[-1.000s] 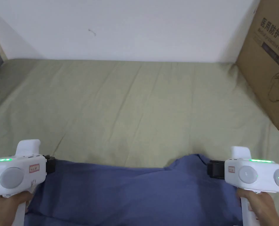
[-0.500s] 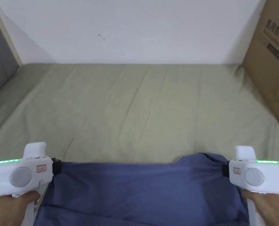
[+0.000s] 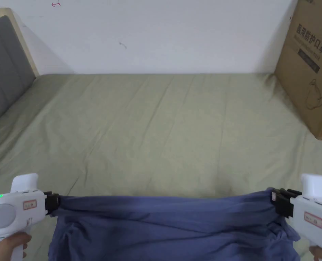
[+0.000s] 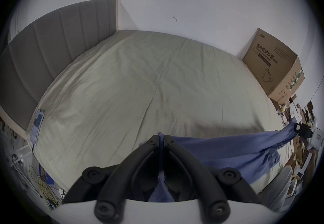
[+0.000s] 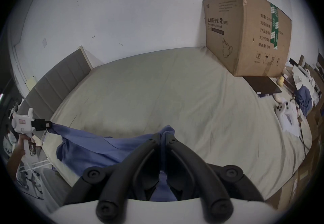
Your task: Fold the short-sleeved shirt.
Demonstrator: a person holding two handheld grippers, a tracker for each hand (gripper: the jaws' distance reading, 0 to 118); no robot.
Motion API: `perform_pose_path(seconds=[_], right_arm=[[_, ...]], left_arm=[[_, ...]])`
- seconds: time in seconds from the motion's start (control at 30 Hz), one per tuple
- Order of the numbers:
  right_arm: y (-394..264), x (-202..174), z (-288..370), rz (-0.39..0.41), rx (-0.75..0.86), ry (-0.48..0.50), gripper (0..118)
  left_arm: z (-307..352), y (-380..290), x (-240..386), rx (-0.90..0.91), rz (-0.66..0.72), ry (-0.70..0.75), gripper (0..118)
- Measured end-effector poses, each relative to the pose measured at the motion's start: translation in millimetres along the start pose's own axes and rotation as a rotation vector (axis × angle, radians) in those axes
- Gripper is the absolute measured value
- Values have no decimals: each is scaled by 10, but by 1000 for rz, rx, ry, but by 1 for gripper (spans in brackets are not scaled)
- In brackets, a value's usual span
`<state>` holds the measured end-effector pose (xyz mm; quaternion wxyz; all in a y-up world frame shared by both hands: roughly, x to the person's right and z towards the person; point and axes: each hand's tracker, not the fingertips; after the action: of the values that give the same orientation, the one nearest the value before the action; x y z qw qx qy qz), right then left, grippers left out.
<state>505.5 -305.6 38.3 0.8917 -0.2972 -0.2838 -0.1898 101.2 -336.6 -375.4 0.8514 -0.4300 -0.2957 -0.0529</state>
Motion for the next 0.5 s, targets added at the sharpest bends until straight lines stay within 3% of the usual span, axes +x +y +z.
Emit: perform_pose_path(seconds=[0.23,0.5], right_arm=[[-701,186,52,-95,-91,-19,4],[-1260,322,-328,-149,-237,-127,4]], left_arm=[[-52,-628,-133,-95,18,29,3],[-397,-1036,-251,-168,-44,79,3]])
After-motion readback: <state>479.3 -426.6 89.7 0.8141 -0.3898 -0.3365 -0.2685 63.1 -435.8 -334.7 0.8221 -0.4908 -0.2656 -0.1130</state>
